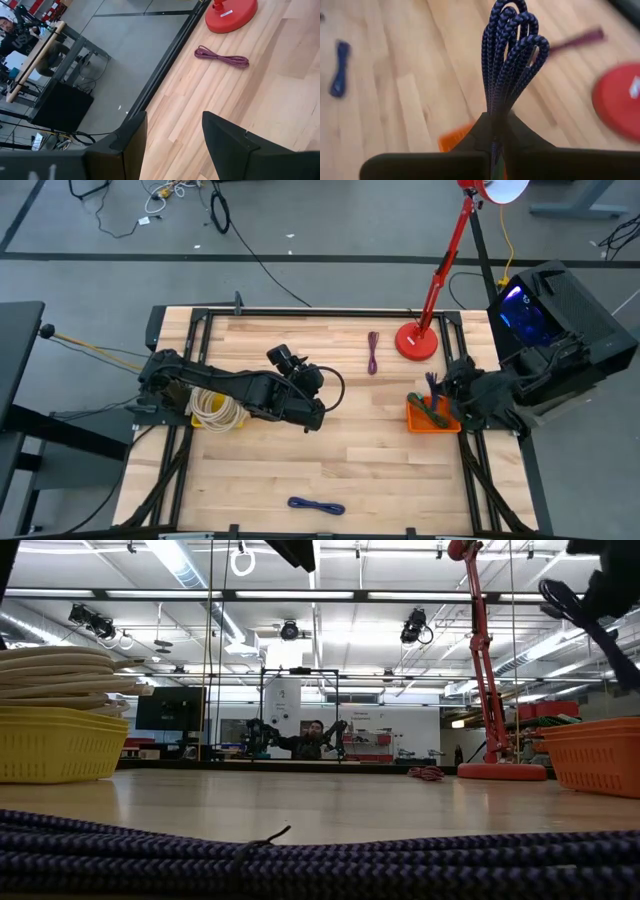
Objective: Pick & Place USB Port
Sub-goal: Put the blue charger cable into the orange basket, then put the red charger cable into the orange basket
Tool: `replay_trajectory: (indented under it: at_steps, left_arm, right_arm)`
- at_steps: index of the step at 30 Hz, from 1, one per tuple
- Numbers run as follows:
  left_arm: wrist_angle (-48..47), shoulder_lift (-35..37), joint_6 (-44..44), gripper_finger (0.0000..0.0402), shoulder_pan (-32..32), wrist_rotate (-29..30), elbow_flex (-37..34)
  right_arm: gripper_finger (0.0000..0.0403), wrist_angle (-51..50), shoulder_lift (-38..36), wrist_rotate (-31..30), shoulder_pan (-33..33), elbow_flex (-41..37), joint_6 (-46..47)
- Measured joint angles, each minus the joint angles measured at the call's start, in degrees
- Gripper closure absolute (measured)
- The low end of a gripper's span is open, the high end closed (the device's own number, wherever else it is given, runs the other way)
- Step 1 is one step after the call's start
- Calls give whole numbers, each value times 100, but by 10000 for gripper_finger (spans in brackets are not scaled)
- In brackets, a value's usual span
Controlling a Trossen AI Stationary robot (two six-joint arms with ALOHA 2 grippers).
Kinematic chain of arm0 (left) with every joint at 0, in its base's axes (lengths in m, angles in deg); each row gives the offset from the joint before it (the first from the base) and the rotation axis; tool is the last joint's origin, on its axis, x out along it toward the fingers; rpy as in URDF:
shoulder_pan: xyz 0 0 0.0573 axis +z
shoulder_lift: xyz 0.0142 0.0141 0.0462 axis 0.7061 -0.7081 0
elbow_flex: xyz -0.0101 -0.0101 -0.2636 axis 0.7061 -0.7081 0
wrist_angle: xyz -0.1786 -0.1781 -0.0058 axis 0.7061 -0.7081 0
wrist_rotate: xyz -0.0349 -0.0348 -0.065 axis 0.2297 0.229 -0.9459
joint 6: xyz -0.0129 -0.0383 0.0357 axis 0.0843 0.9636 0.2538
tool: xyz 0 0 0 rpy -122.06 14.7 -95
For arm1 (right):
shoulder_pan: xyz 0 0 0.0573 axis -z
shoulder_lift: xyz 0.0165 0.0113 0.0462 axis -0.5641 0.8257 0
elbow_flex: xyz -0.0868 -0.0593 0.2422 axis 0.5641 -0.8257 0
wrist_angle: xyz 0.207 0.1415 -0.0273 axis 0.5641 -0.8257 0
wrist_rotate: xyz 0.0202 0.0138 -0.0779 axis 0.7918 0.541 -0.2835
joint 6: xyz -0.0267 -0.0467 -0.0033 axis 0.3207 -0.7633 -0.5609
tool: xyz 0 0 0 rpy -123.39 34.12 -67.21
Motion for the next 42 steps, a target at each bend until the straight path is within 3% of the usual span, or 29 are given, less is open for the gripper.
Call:
replay_trajectory:
  at_steps: [4,10,19,25,34,38,42]
  left_arm:
    - [0,0,47,207,0,0,0]
    - [0,-2,109,207,0,0,0]
    - [2,-4,105,207,0,-2,0]
    - [4,-4,107,207,0,-2,0]
    - [20,-4,107,207,0,-4,0]
    - [22,-4,107,207,0,-106,0]
    - [22,-7,107,207,0,-111,0]
  right_arm:
    - [391,-473,-2,306,1,-2,469]
    - [391,-420,58,690,0,-55,638]
    - [391,29,228,1296,0,-1004,681]
    - [391,339,227,1348,2,-1302,701]
    - [295,610,223,1388,0,-1302,581]
    - [278,631,223,1367,0,-1302,525]
    - [275,663,223,944,0,-1302,410]
